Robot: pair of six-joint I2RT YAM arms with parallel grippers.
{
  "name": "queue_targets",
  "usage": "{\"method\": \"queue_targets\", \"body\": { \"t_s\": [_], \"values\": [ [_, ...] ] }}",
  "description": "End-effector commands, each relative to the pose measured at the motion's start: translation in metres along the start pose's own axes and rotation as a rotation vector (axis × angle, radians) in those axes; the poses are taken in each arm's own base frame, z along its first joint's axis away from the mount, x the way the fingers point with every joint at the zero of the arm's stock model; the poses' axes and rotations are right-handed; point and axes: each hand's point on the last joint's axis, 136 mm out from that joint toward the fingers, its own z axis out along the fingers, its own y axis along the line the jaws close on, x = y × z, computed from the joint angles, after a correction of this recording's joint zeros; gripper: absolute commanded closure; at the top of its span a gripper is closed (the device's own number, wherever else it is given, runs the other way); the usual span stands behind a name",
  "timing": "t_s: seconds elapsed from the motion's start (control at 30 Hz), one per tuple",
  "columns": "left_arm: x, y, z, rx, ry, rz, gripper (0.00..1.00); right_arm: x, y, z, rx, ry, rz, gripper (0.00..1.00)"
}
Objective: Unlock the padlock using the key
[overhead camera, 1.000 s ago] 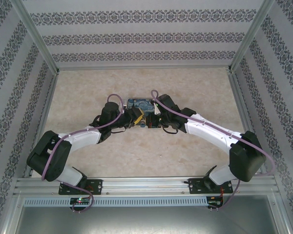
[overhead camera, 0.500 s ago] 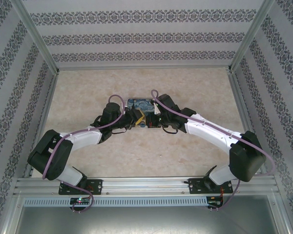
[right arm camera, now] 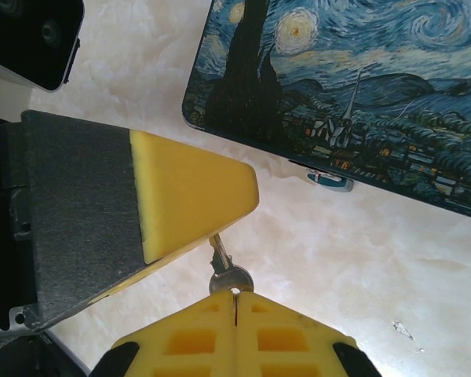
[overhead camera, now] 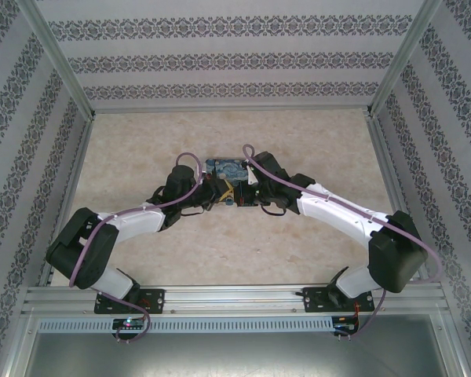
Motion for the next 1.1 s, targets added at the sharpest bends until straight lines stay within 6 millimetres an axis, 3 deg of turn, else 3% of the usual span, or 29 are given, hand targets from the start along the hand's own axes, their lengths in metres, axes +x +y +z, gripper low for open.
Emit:
{"method": "queue_targets", "body": {
  "t_s": [0.0,0.03,0.13,0.23,0.33,0.57,0.77,1.07],
  "values": [
    [0.002,-0.013,0.004,0.03,0.005,0.045,1.0,-0.014,0.011,-0.011,-0.033,-0.041,-0.012,1.0],
    [0.001,-0.015,0.004,0.035,0.002,0.053,1.0,-0.017,0.009,-0.014,-0.027,-0.049,-0.01,1.0],
    [-0.002,-0.021,0.0,0.043,-0.009,0.107,1.0,-0.027,-0.001,-0.028,-0.031,-0.102,0.033,0.71],
    [-0.008,-0.035,-0.006,0.048,-0.031,0.216,1.0,-0.043,-0.01,-0.044,-0.079,-0.17,0.106,0.5],
    [-0.013,-0.054,-0.012,0.075,-0.052,0.329,1.0,-0.059,-0.013,-0.056,-0.156,-0.233,0.163,0.42],
    [-0.028,-0.094,-0.018,0.169,-0.113,0.494,1.0,-0.092,0.002,-0.066,-0.355,-0.33,0.228,0.4],
    [-0.045,-0.121,-0.018,0.289,-0.206,0.496,1.0,-0.112,0.014,-0.066,-0.5,-0.389,0.271,0.42],
    [-0.067,-0.134,-0.025,0.387,-0.339,0.379,1.0,-0.125,0.022,-0.068,-0.599,-0.433,0.296,0.44]
  ]
}}
